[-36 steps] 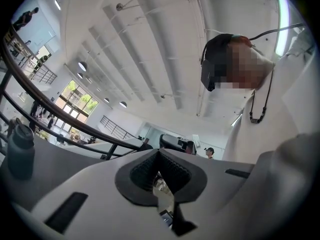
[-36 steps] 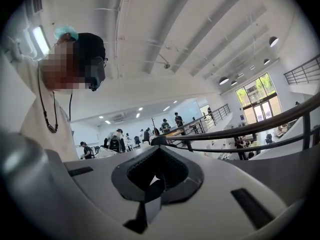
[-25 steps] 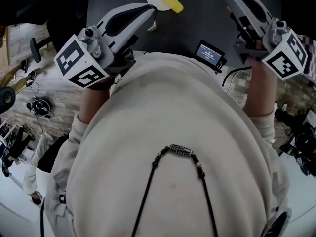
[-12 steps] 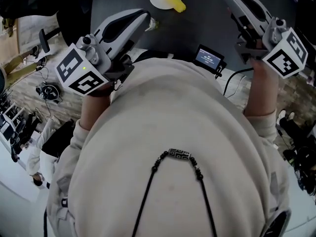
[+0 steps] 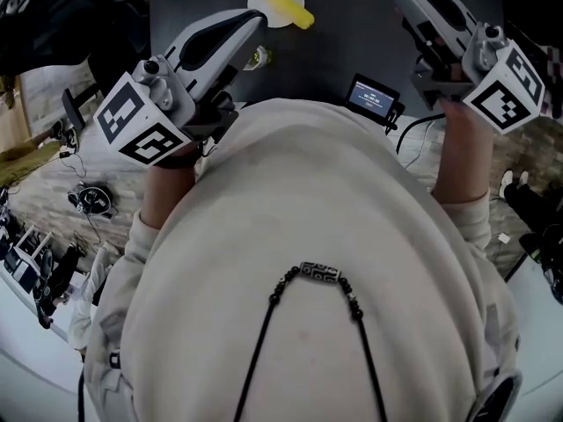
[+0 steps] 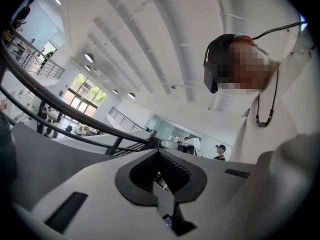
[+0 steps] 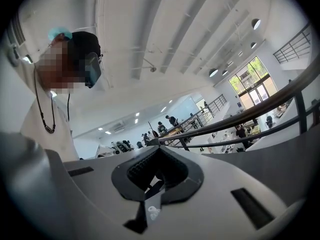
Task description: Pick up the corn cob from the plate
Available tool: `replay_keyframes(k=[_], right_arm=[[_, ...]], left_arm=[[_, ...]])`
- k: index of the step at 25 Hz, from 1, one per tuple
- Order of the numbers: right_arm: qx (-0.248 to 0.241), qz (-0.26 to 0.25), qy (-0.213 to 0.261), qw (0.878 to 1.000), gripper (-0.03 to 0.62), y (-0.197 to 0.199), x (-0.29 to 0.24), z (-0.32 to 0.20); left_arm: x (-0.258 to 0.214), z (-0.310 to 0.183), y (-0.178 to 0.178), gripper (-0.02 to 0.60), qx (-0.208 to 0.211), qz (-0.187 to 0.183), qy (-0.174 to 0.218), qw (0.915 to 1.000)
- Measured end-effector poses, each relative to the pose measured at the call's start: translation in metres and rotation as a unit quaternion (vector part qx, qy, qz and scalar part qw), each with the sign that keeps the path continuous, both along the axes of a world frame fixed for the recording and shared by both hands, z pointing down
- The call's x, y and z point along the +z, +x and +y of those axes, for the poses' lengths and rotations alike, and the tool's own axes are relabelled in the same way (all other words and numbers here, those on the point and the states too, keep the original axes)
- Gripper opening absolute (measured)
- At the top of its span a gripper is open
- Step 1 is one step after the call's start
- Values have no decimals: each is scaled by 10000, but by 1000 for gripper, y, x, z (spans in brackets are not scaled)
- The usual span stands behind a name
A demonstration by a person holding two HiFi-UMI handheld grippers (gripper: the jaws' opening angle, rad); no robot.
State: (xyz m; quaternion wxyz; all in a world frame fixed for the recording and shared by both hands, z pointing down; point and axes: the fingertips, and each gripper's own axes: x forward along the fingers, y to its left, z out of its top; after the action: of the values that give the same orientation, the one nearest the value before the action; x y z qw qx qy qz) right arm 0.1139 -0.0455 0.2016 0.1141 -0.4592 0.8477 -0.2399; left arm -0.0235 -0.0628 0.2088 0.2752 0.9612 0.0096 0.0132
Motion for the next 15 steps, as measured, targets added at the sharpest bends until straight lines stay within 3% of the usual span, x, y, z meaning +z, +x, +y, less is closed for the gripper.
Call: replay_keyframes(k=[6, 15], right_arm=[[169, 209, -110, 9996, 15, 8, 3, -5], [199, 421, -179, 9988, 15, -2, 2, 2]], left_arm=[[2, -8, 15, 0, 311, 176, -24, 9994], [1, 6, 9, 0, 588, 260, -54, 9979]])
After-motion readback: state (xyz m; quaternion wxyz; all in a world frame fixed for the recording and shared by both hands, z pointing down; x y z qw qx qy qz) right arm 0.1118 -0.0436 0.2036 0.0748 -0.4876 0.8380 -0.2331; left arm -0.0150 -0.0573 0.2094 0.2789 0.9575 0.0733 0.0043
